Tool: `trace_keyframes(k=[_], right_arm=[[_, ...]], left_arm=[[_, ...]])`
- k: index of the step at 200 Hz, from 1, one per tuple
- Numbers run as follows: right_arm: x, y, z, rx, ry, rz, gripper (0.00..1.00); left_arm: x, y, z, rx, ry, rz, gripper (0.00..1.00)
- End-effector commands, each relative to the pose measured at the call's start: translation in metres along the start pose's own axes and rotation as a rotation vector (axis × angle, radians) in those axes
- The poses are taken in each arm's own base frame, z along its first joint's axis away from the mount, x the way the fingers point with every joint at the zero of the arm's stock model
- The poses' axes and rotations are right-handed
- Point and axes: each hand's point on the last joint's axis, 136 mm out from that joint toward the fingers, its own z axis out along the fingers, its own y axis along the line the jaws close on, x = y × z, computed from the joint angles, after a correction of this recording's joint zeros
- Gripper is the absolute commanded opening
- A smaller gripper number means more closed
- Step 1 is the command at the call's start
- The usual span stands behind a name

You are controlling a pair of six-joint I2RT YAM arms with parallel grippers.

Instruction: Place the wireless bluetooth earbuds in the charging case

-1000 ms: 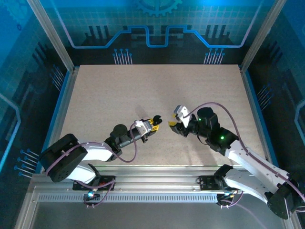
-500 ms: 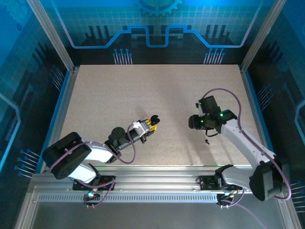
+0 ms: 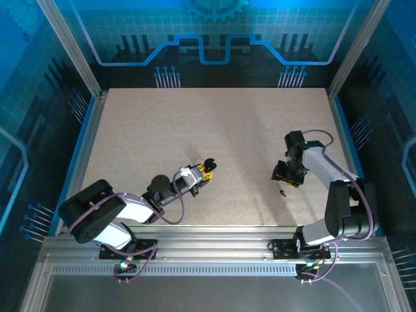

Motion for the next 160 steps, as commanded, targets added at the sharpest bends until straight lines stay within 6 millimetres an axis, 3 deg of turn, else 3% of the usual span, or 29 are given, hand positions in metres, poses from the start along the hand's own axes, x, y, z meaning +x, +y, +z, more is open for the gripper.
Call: trace_keyframes(k=[1,45,49,75,123,160], right_arm=[[0.001,-0.006,0.011,0.021,0.035,0.005,0.50],[0.001,-0.009,0.023,0.036,0.051,0.029,0.50],[0.010,-0.014,0.028,0.051,0.074,0.031,0.50],[0.016,-0.020,0.034,0.075,0.095,0.030,0.51],[0.026,-0.014,0.041,0.058,0.132,0.019,0.50],[0.037,0.004,0.036,-0.002,0.155,0.008,0.48]], left_arm=[[-0.002,0.003,-0.003,-0.022,-0.021,-0.002,0.20],[-0.003,0.002,-0.003,-0.015,-0.024,0.007,0.21],[-0.002,0.003,-0.004,-0.017,-0.021,0.007,0.21],[-0.001,0.002,-0.003,-0.015,-0.018,0.006,0.21],[-0.002,0.003,-0.002,-0.013,-0.021,-0.001,0.21],[0.000,0.003,-0.004,-0.016,-0.015,-0.004,0.22]])
